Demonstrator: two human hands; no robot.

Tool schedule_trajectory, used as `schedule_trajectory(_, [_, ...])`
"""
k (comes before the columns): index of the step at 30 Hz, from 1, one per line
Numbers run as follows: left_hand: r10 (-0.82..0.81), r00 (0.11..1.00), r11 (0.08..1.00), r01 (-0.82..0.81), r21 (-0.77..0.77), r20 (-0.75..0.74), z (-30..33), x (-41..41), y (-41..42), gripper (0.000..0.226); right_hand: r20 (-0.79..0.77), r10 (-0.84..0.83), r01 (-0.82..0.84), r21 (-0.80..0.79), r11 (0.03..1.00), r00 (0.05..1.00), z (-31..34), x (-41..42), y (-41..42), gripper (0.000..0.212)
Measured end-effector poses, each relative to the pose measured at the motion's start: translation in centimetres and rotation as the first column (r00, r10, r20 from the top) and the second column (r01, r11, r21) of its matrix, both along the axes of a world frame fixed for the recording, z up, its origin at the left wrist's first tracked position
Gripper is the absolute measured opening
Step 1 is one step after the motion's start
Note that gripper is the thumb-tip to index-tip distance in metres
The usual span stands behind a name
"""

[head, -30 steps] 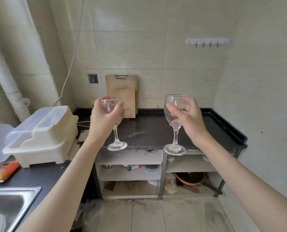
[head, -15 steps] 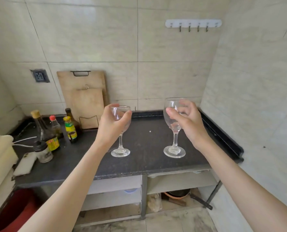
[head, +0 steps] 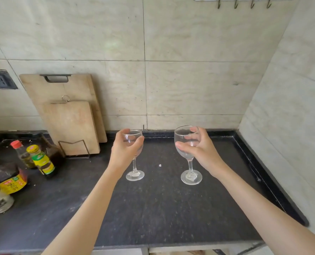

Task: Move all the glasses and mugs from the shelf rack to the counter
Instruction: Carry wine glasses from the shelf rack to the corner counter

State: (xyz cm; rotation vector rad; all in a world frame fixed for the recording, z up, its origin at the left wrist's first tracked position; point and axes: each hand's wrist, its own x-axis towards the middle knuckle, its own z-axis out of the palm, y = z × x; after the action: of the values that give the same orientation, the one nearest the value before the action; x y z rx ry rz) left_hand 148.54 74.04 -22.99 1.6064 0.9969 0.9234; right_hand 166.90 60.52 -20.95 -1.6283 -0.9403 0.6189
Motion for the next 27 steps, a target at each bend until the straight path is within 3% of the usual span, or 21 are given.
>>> schedule_trajectory(7, [-0.036,0.996,0.996,0.029,-0.082,-0.078,-4.8,6.1,8.5,0.046,-0.04,-0.006,0.003,-0.082,0.997,0.999,-4.6,5.9,8.9,0.073])
schedule_trajectory(12, [-0.015,0.991,0.983,-0.01,-0.181,-0.135,-9.6,10.5,15.5,0.059,0.043,-0.014,0.022,-0.194,0.981,0.999,-9.1,9.6,16.3,0.079])
schedule_trajectory(27, [-0.085,0.96,0.991,0.054,-0.12,-0.266,-19.4,18.7,26.2,0.066,0.063,-0.058,0.073,-0.263,0.962,0.996,-18.9,15.8,29.5,0.083])
